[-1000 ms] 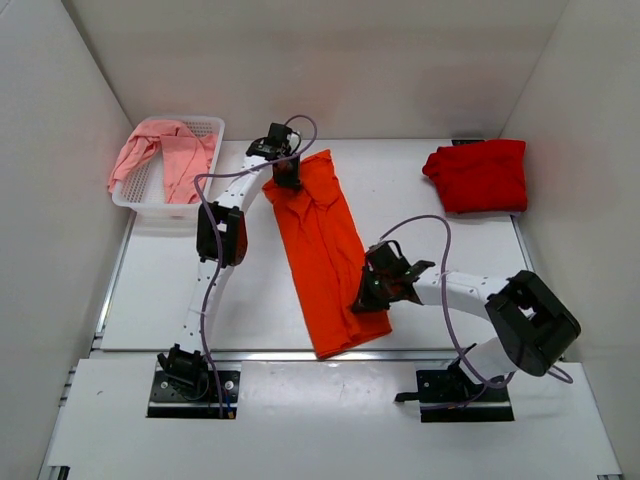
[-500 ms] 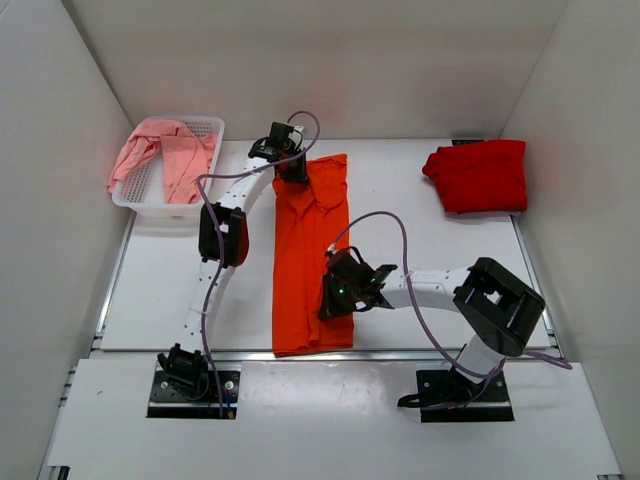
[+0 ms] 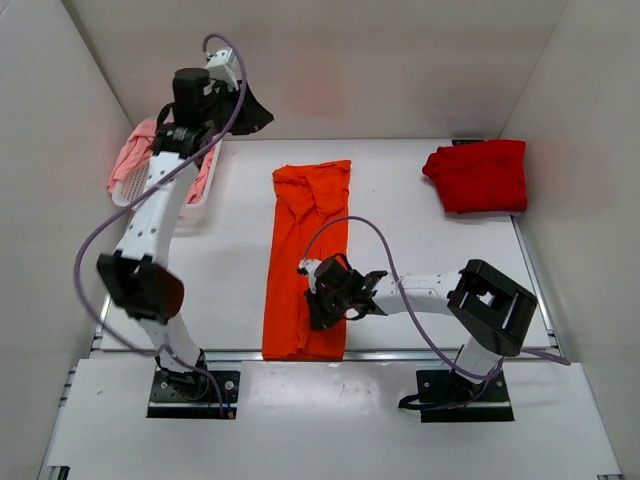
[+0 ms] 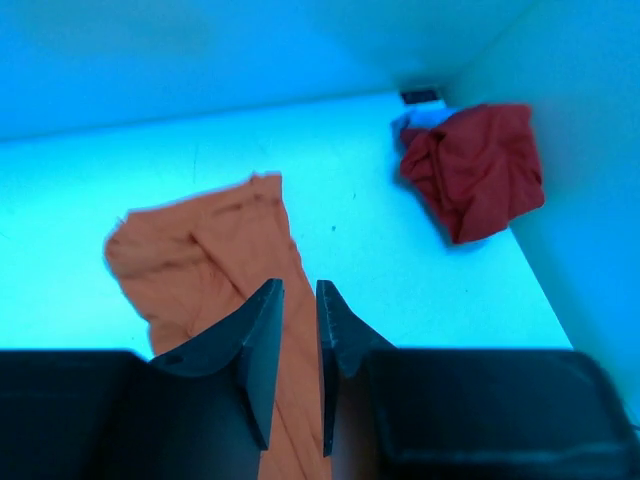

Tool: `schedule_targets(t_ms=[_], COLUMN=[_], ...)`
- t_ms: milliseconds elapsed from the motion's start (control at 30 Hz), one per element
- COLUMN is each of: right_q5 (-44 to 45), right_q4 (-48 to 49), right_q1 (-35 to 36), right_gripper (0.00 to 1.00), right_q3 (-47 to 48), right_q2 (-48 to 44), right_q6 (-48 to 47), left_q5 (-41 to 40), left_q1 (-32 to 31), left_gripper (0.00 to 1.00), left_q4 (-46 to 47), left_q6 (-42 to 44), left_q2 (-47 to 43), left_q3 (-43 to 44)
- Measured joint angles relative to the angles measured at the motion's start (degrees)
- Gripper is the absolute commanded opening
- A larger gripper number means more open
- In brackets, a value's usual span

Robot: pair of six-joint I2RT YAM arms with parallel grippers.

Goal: Fold and stack the t-shirts
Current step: Rotate the tshirt 90 degrees, then grab the bottom of the folded rectangular tshirt with both arms

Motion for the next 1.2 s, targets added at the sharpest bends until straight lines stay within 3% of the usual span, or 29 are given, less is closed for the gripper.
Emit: schedule_targets(t_ms=[100, 200, 300, 400, 500, 667, 867, 1200], right_q5=[1.9, 4.1, 6.4, 7.4, 5.4, 2.4, -1.7, -8.5], right_q4=[-0.4, -1.5, -1.7, -0.8, 0.1, 1.2, 5.4, 5.1], right_q1=[3.0, 3.3, 0.8, -3.5, -8.6, -12.5, -13.7, -23.5], right_gripper=[0.00, 0.00, 0.26, 0.17, 0.12, 0.07, 0.02, 0.00], right_q3=[0.1, -1.3, -4.7, -8.7, -11.4, -12.0, -11.3, -0.2], right_q2=[-0.6, -4.2, -11.5, -18.8, -20.7, -17.4, -9.4, 3.0], right_q6=[-1.8, -2.3, -2.0, -1.9, -1.8, -1.7, -0.8, -1.7], left_q5=[-1.0, -1.5, -1.2, -2.3, -2.2, -2.5, -3.5, -4.2], left_q1=[-0.7, -4.0, -5.6, -6.9, -8.1, -9.5, -10.2, -9.4], left_gripper=[0.33, 0.32, 0.35, 0.35, 0.35, 0.33, 0.33, 0.31], left_q4=[2.0, 3.3, 4.8, 2.5, 3.2, 10.6, 18.5, 22.6], left_q6=[1.3, 0.8, -0.7, -1.6, -2.7, -5.9, -8.3, -9.4], left_q2=[-11.8, -24.1, -32.9, -36.6, -38.3, -35.7, -23.5, -2.6], left_q3=[-10.6, -30.7, -51.6, -64.3, -70.9, -76.1, -75.3, -59.0])
